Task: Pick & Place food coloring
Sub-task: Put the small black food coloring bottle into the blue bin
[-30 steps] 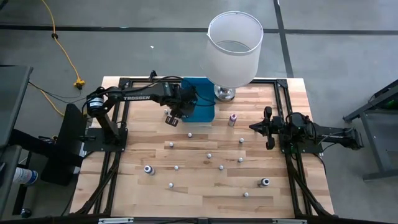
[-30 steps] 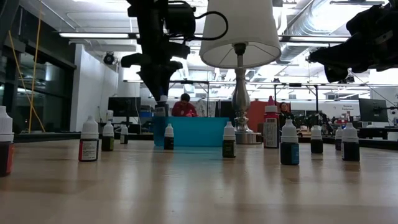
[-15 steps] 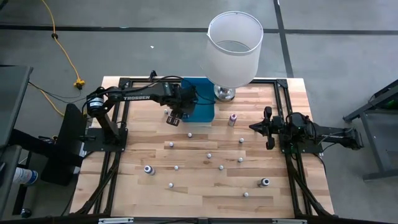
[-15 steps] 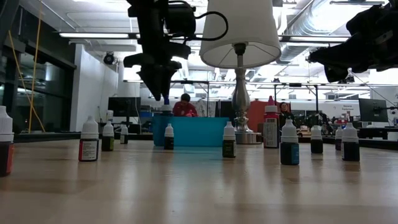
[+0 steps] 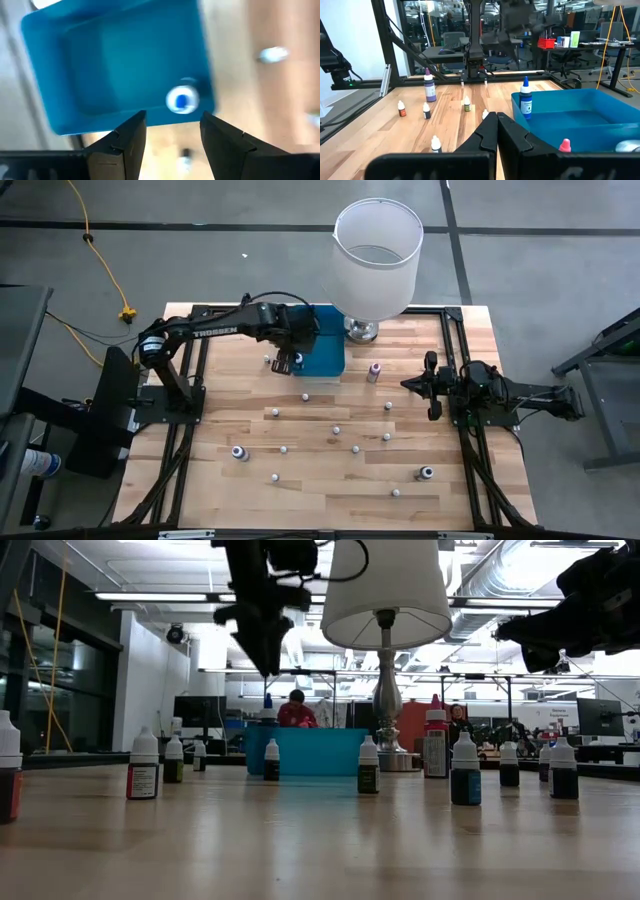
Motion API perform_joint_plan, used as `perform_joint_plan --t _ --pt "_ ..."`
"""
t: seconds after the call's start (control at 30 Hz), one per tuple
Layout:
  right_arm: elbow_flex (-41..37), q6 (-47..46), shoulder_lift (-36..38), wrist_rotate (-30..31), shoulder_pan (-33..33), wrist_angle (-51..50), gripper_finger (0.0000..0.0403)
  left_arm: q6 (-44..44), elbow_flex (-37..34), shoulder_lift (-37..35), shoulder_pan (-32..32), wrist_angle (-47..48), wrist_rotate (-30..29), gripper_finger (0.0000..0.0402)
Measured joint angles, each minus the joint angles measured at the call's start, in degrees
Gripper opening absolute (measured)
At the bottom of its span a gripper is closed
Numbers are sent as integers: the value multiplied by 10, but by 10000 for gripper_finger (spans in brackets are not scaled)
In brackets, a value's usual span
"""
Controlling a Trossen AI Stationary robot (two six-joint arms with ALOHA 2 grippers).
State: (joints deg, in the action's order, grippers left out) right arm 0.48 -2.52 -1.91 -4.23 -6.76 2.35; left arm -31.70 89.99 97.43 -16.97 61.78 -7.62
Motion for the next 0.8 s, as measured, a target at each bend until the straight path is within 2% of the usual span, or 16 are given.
perform_joint_plan --t 0.13,0.33,0.5,0.7,0.8 --pt "0 0 0 0 0 0 0 31 -23 -44 -5 -2 67 175" --pt "0 0 0 0 0 0 0 104 -107 -129 -10 -11 84 175" --pt "0 0 0 0 0 0 0 247 -204 -190 -20 -34 87 175" --pt "0 0 0 0 0 0 0 446 -282 -207 -41 -53 22 175" --pt "0 0 0 0 0 0 0 479 -292 -196 -62 -56 11 175"
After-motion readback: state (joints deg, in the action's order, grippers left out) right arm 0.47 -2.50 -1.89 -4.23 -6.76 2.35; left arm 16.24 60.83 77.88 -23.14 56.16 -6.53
